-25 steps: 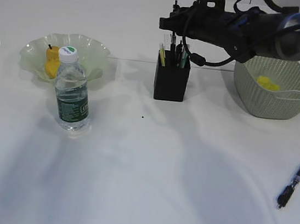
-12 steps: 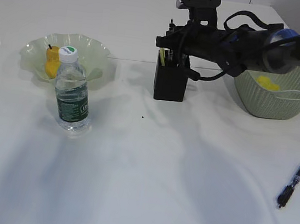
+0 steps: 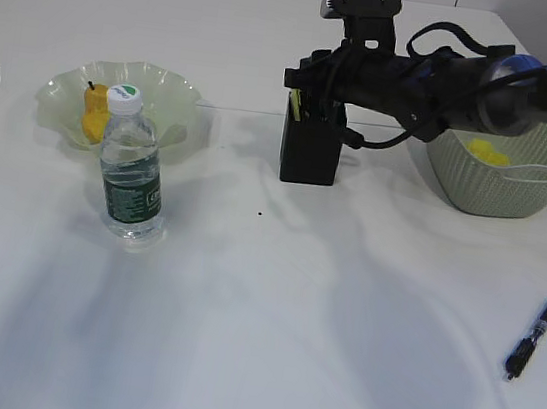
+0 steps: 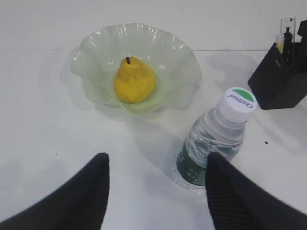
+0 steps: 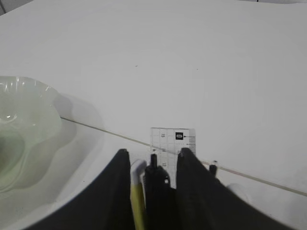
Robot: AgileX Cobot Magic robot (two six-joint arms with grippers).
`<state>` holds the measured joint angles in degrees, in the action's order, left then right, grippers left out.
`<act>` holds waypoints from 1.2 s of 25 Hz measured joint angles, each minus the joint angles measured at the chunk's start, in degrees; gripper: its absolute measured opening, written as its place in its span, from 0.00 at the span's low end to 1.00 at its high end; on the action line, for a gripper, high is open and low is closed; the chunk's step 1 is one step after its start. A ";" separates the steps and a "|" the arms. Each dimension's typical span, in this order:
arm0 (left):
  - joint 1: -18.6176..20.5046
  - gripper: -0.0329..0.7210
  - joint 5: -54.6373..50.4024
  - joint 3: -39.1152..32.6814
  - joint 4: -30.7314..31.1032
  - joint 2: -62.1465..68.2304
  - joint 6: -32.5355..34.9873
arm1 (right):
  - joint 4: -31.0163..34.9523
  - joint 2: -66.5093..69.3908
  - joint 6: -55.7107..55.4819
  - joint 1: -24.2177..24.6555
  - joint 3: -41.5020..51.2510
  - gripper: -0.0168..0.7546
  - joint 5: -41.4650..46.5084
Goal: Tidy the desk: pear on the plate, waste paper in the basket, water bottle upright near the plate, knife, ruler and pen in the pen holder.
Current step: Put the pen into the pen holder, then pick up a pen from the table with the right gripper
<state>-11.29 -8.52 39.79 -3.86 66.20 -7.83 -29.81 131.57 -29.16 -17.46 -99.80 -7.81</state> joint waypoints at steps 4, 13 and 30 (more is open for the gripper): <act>0.00 0.64 0.00 0.00 0.10 0.00 0.00 | 0.00 0.00 -0.59 0.00 0.00 0.35 0.00; 0.00 0.64 0.00 0.00 0.10 0.00 0.00 | 0.11 -9.85 -3.48 0.00 0.00 0.35 16.70; 0.00 0.64 0.00 0.00 0.10 0.00 0.00 | 21.34 -22.90 22.62 0.00 0.00 0.35 61.97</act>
<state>-11.29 -8.52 39.79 -3.76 66.20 -7.83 -8.47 108.68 -6.54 -17.46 -99.80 54.16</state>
